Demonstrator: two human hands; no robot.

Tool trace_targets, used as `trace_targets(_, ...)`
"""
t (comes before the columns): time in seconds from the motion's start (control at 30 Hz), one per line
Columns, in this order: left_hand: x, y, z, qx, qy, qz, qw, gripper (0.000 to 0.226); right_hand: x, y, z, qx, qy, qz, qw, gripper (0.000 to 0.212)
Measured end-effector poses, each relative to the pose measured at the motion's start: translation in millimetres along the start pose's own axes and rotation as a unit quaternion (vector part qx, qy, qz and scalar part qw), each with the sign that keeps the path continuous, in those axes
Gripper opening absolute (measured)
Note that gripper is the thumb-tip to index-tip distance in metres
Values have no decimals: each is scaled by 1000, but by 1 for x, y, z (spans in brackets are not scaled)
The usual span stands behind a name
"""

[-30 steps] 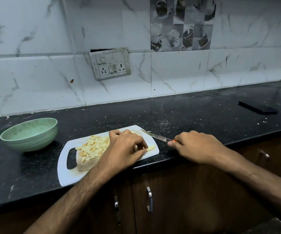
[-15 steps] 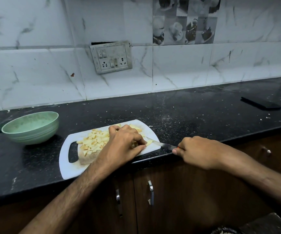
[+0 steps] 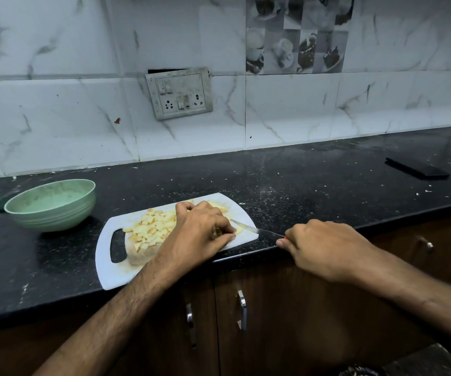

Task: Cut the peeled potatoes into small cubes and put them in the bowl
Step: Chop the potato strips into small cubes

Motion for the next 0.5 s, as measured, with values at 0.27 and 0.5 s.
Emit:
trace_targets(0.27,0,0,1,6,6,-3,1000,9,5,-2,-17,49,-6,67,997,40)
trace_targets(0.5,1,0,-1,10,23,-1,1000,11,4,-3,-3,-3,3,38,999,38)
Point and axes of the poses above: each hand's wrist, its own x-axis away from the middle knuckle, its own y-axis out of the palm, z = x × y, the point moved 9 cm from there along -x, towards the middle knuckle, and after that the axes turned 13 degrees about x, right-handed, at the moved point
